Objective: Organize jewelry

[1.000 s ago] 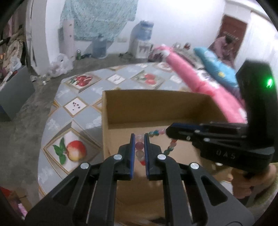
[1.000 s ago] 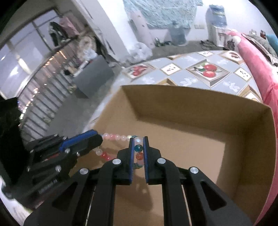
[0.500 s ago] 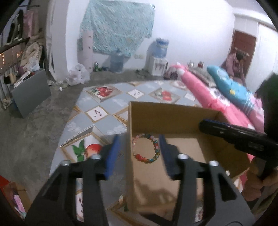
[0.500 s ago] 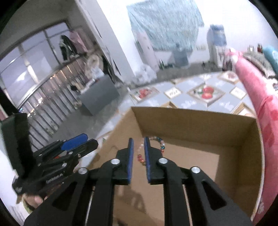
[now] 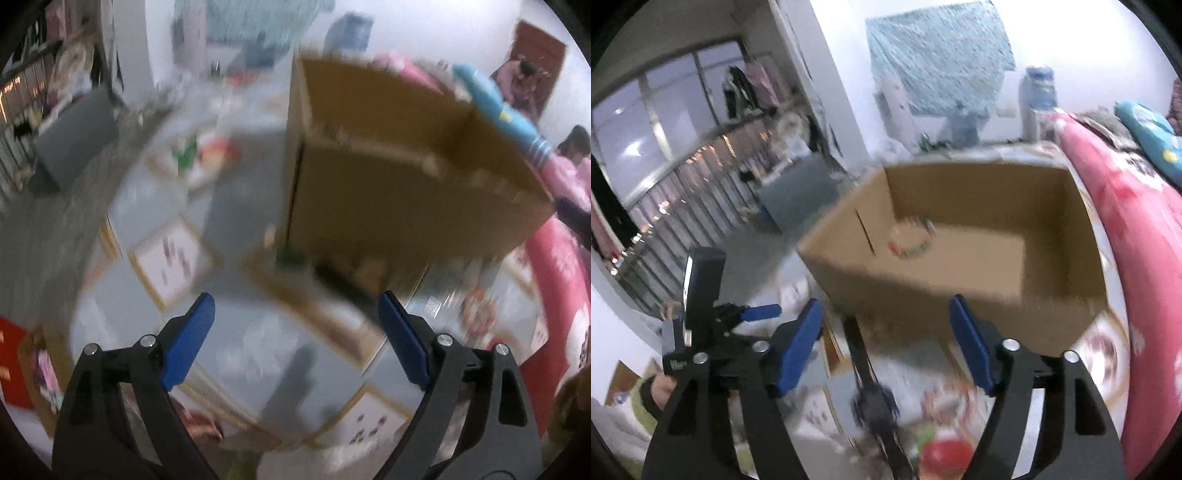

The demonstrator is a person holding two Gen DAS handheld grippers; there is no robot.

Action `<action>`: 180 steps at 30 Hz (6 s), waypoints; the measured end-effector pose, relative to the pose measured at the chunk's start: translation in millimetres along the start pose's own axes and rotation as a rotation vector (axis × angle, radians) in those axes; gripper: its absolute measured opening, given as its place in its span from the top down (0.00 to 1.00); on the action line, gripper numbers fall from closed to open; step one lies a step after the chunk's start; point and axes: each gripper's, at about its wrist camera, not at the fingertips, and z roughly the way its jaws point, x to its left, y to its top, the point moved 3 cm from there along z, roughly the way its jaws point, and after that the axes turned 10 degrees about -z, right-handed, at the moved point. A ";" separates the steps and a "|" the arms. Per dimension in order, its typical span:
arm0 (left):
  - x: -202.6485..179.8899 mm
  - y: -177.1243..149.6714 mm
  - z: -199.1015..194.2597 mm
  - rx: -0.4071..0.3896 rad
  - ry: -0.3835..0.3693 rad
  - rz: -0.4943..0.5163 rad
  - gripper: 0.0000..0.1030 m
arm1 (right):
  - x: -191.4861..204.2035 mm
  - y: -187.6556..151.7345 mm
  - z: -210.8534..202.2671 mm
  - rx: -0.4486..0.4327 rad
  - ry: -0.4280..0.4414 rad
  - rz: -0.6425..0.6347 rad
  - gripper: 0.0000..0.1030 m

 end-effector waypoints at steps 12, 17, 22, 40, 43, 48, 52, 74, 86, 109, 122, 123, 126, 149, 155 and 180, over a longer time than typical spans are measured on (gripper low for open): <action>16.0 -26.9 20.9 0.052 0.114 0.052 0.08 | -1.8 -74.9 -18.7 0.145 -0.348 -0.130 0.06; 13.3 -27.8 19.2 0.044 0.107 0.056 0.08 | -6.1 -88.1 -16.0 0.177 -0.441 -0.171 0.06; 12.7 -28.0 19.8 0.026 0.093 0.082 0.07 | 7.5 -75.8 -26.3 0.000 -0.305 -0.126 0.06; 13.6 -26.6 19.1 0.011 0.094 0.076 0.07 | 35.5 -90.1 32.1 0.146 -0.107 -0.073 0.17; 12.9 -25.7 18.2 0.006 0.086 0.086 0.07 | 36.5 -92.2 38.8 0.164 -0.106 -0.076 0.23; 15.3 -28.1 14.1 -0.012 0.070 0.079 0.07 | 42.0 -93.2 46.5 0.179 -0.115 -0.121 0.29; 18.2 -25.7 7.5 -0.033 0.015 0.045 0.08 | 46.3 -96.8 52.9 0.203 -0.128 -0.164 0.35; 4.3 -27.2 -9.5 -0.024 -0.345 -0.089 0.52 | 47.5 -103.2 65.3 0.247 -0.133 -0.207 0.51; -5.1 -28.3 -5.8 0.031 -0.485 -0.133 0.60 | 45.9 -92.8 71.5 0.222 -0.099 -0.178 0.48; -17.1 -24.4 25.5 0.155 -0.576 -0.251 0.60 | -4.5 -84.2 80.2 0.169 0.214 0.192 0.54; -30.0 -5.3 38.2 0.114 -0.546 -0.262 0.60 | 10.9 -88.7 78.0 0.158 0.206 0.092 0.54; -30.2 -2.2 38.0 0.096 -0.525 -0.250 0.60 | 14.3 -88.5 78.1 0.159 0.196 0.064 0.54; -31.4 2.9 37.4 0.053 -0.464 -0.205 0.68 | 26.1 -88.3 78.4 0.165 0.162 -0.023 0.54; -31.3 -46.1 13.0 -0.085 -0.118 0.130 0.95 | -22.3 -139.6 -0.9 0.236 0.269 0.319 0.50; -33.2 -46.6 11.7 -0.088 -0.108 0.143 0.95 | -27.9 -159.5 -1.0 0.226 0.196 0.428 0.50; -28.9 -49.0 13.3 -0.099 -0.119 0.127 0.94 | -22.2 -142.4 31.9 0.174 0.165 0.453 0.92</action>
